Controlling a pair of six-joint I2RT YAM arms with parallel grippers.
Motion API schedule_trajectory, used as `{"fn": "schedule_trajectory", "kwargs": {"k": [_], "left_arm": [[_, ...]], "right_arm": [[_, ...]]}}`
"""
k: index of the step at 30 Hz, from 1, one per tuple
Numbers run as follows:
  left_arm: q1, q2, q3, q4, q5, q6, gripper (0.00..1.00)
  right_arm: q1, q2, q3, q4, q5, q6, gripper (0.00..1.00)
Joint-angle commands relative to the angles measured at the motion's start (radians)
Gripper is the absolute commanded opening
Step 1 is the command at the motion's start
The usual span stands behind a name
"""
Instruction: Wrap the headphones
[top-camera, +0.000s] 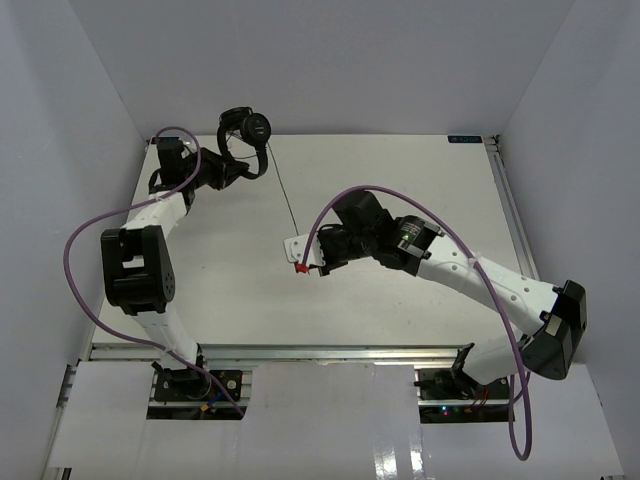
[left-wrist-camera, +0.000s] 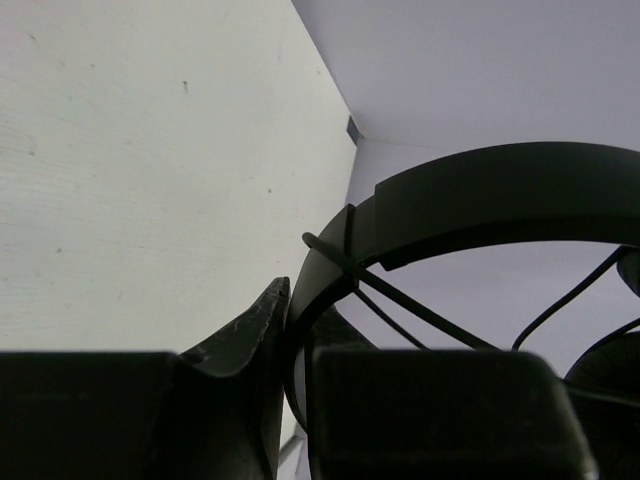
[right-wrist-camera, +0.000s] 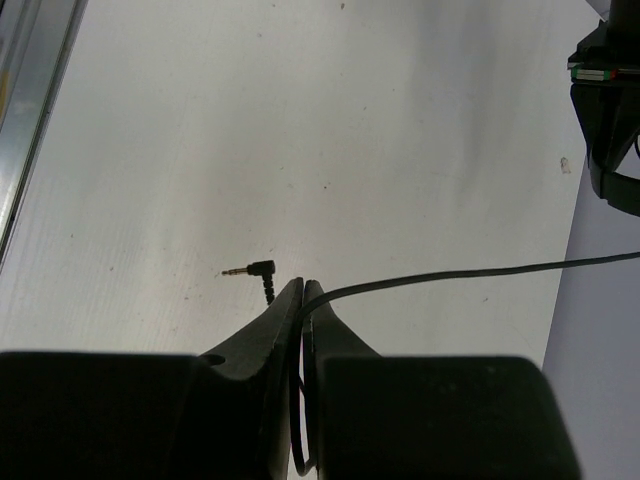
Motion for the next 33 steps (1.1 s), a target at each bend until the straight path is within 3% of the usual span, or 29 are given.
{"fn": "schedule_trajectory", "kwargs": {"k": [1, 8, 18, 24, 33], "left_arm": [[0.0, -0.01, 0.088, -0.145, -0.115, 0.163, 0.0], [-0.05, 0.026, 0.156, -0.278, -0.202, 0.342, 0.0], [-0.233, 0.109, 0.309, -0.496, -0.395, 0.624, 0.0], [-0.299, 0.107, 0.257, -0.521, -0.5, 0.736, 0.0], [-0.343, 0.034, 0.164, -0.523, -0.513, 0.866, 0.0]], "right_arm": [[0.02, -0.004, 0.054, -0.018, 0.019, -0.018, 0.08], [0.041, 0.037, 0.084, -0.028, 0.067, -0.061, 0.08], [0.045, 0.084, 0.144, -0.025, 0.171, -0.149, 0.08], [0.04, 0.072, 0.151, -0.011, 0.26, -0.217, 0.08], [0.007, 0.051, 0.111, 0.017, 0.348, -0.283, 0.08]]}}
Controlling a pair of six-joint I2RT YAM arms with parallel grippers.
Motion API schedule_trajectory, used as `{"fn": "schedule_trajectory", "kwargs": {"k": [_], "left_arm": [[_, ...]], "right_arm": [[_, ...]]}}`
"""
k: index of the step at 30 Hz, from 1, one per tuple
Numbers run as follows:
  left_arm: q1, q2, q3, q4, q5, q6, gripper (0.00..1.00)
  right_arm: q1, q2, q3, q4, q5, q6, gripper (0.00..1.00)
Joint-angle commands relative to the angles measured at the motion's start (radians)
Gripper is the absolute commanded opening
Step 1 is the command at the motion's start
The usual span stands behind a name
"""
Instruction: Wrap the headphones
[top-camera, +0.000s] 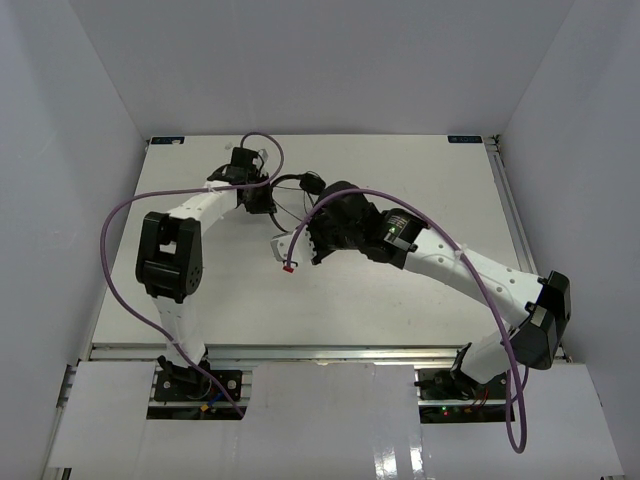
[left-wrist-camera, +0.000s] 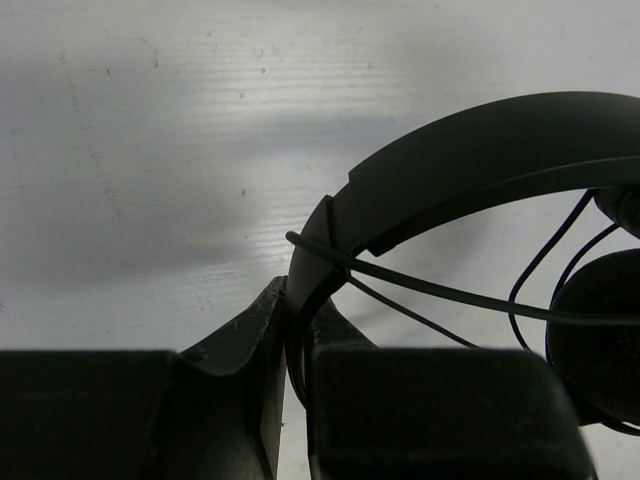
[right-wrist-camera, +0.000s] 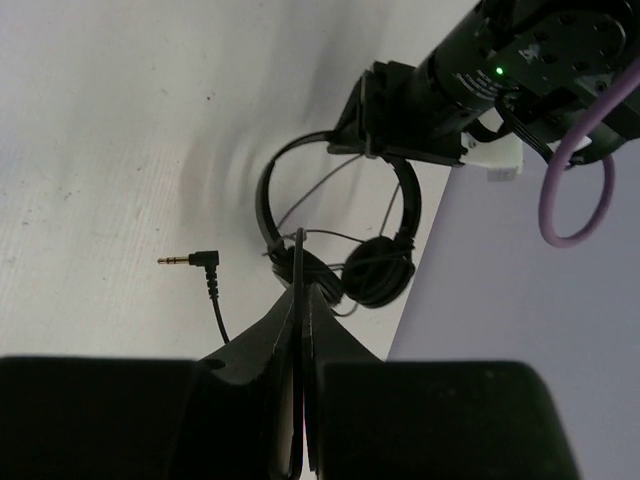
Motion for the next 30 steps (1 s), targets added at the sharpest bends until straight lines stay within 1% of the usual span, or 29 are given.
{"fn": "schedule_trajectory", "kwargs": {"k": [1, 10, 17, 22, 27, 30], "left_arm": [[-0.016, -0.122, -0.043, 0.011, -0.008, 0.088, 0.0], [-0.068, -0.227, -0.164, 0.031, 0.005, 0.165, 0.0], [-0.135, -0.283, -0.206, 0.041, 0.008, 0.205, 0.0], [-0.143, -0.304, -0.232, 0.069, 0.016, 0.192, 0.0], [-0.138, -0.327, -0.237, 0.098, 0.062, 0.143, 0.0], [-0.123, -0.331, -0.233, 0.112, 0.095, 0.122, 0.0]], "right_arm": [[-0.021, -0.04, -0.005, 0.05, 0.081, -0.06, 0.08], [-0.069, -0.043, 0.008, 0.083, 0.086, -0.079, 0.08], [-0.095, -0.033, 0.014, 0.105, 0.06, -0.079, 0.08], [-0.097, -0.036, 0.02, 0.103, 0.05, -0.068, 0.08], [-0.103, -0.054, 0.006, 0.099, 0.051, -0.064, 0.08], [-0.103, -0.067, 0.013, 0.069, 0.003, -0.055, 0.08]]}}
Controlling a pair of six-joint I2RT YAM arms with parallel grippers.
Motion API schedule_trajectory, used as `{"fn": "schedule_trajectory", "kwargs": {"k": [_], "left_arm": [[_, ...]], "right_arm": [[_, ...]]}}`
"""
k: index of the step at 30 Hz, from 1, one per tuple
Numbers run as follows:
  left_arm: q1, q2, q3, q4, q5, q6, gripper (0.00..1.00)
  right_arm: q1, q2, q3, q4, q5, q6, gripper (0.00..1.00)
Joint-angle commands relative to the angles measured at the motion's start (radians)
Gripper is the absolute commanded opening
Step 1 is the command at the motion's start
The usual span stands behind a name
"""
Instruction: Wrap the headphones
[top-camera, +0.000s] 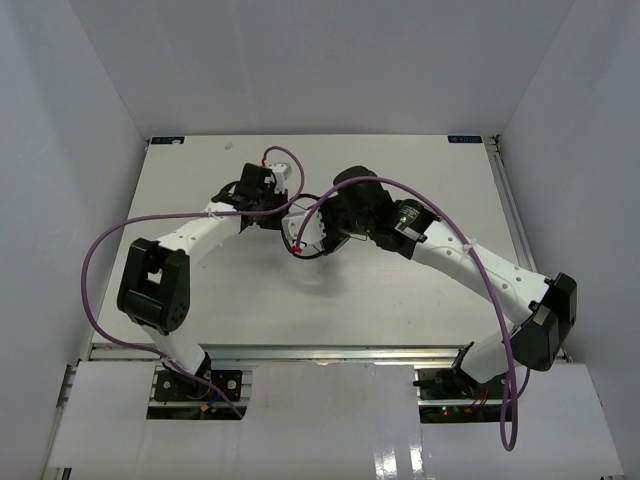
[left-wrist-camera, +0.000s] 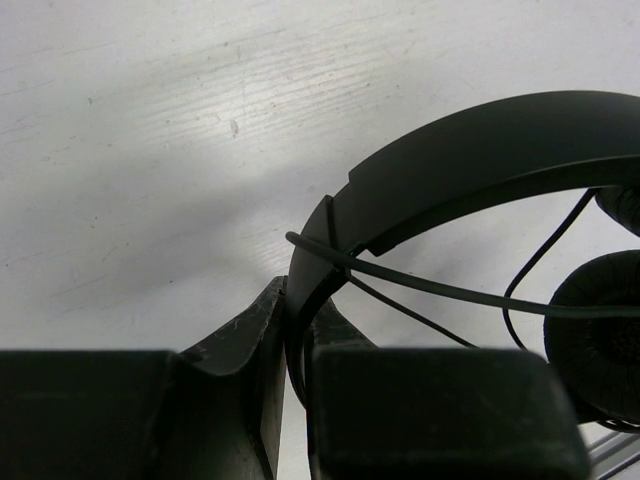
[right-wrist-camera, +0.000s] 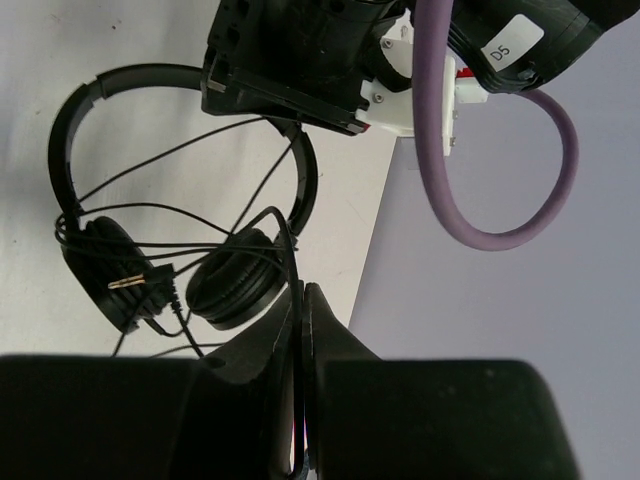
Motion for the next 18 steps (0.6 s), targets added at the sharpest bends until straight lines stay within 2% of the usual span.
{"fn": "schedule_trajectory", "kwargs": {"k": [1, 9, 18], "left_arm": [[0.026, -0.081, 0.018, 0.072, 0.091, -0.057, 0.0], [0.141, -0.075, 0.017, 0.157, 0.273, -0.199, 0.0], [0.238, -0.084, 0.002, 0.234, 0.549, -0.265, 0.0]], "right_arm": [[-0.006, -0.058, 0.023, -0.013, -0.072, 0.013, 0.08], [-0.017, -0.124, 0.044, -0.108, -0.165, 0.092, 0.08], [-0.126, -0.209, 0.053, -0.178, -0.243, 0.113, 0.08]]}}
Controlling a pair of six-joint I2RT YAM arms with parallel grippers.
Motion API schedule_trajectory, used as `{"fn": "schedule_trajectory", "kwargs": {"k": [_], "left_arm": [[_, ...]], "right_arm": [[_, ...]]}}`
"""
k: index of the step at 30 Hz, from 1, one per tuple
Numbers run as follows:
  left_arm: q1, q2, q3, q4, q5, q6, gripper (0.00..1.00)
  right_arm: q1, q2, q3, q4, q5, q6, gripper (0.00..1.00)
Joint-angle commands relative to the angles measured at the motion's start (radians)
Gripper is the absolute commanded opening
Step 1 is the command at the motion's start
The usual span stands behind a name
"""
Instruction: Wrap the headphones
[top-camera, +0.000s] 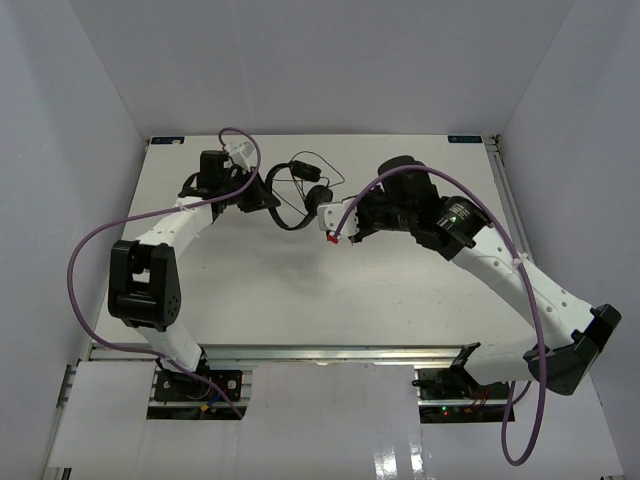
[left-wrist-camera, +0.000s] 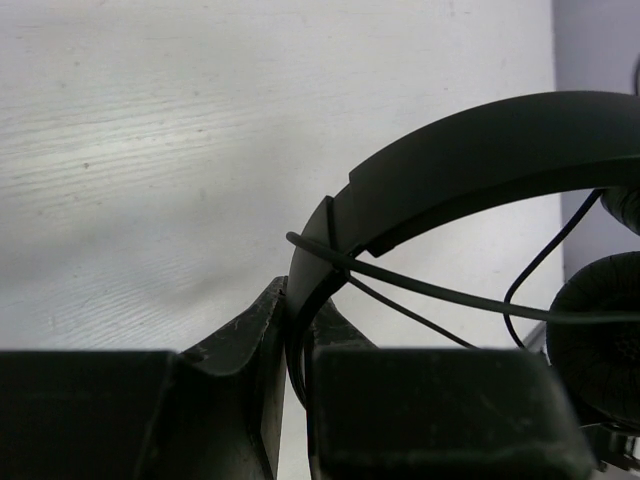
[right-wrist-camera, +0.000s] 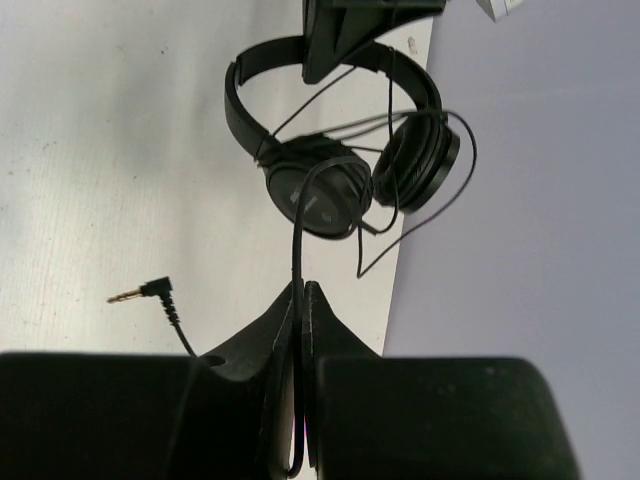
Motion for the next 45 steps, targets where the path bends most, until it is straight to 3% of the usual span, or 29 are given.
{"fn": "schedule_trajectory", "kwargs": {"k": [1, 15, 28, 36, 45], "left_arm": [[0.025, -0.073, 0.001, 0.08, 0.223, -0.055, 0.0], [0.086, -0.149, -0.058, 0.29, 0.523, -0.26, 0.0], [0.088, -0.22, -0.022, 0.258, 0.556, -0.282, 0.0], [0.11, -0.218, 0.1, 0.039, 0.471, -0.179, 0.0], [0.137, -0.164, 0.136, -0.128, 0.373, -0.1, 0.0]], "right_arm": [[-0.048, -0.054, 0.044, -0.036, -0.056, 0.027, 0.08], [-0.291, -0.128, -0.16, 0.029, -0.177, -0.001, 0.08], [-0.37, -0.011, -0.258, 0.28, -0.307, 0.197, 0.08], [-0.408, -0.026, -0.285, 0.344, -0.232, 0.237, 0.08], [-0.644, -0.068, -0.226, 0.409, -0.26, 0.39, 0.08]]}}
